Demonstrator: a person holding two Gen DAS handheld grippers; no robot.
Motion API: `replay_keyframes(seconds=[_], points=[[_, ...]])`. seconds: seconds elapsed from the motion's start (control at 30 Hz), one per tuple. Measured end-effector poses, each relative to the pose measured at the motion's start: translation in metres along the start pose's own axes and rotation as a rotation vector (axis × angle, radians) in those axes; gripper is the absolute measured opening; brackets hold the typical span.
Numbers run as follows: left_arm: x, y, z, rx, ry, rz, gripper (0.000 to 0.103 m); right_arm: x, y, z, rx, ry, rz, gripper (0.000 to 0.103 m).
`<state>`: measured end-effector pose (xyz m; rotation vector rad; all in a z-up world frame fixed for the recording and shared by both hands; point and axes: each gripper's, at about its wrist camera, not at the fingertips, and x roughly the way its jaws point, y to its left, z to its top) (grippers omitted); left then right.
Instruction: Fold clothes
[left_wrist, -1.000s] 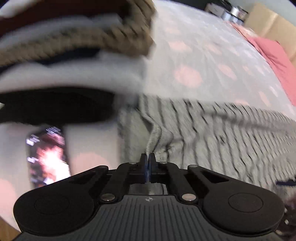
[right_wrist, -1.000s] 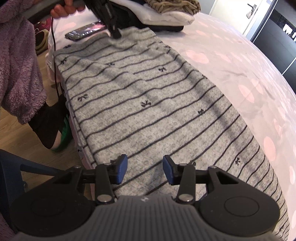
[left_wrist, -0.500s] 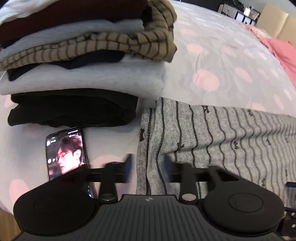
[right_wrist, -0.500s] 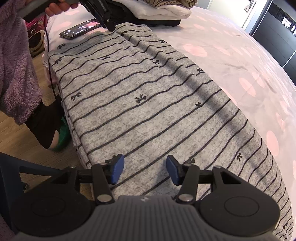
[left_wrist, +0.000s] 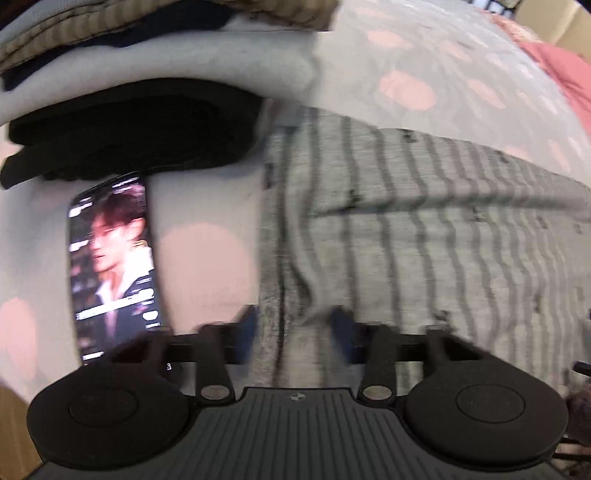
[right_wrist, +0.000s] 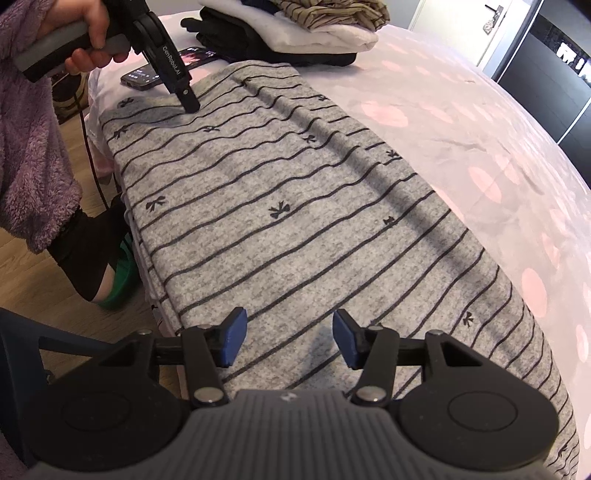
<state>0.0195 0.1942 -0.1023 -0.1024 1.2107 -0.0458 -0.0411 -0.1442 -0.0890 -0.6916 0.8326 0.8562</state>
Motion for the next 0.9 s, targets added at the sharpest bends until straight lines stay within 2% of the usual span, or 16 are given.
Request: replay_keyframes(seconds=[0.07, 0.17, 0.37, 0.53, 0.9], points=[[-0.003, -0.009, 0.0, 0.036, -0.009, 0.006, 0.009, -0.002, -0.001, -0.001, 0.004, -0.004, -0.008, 0.056], [-0.015, -0.017, 0.0, 0.061, -0.038, 0.005, 0.008, -0.007, -0.002, -0.001, 0.008, -0.012, -0.026, 0.056], [-0.076, -0.051, 0.016, 0.121, -0.18, -0.073, 0.008, -0.019, -0.016, -0.005, 0.068, 0.013, -0.087, 0.056], [-0.11, -0.112, 0.033, 0.23, -0.25, -0.169, 0.008, -0.028, -0.039, -0.015, 0.186, 0.057, -0.124, 0.056], [-0.052, -0.255, 0.002, 0.496, -0.118, -0.321, 0.008, -0.064, -0.094, -0.064, 0.518, 0.052, -0.224, 0.06]])
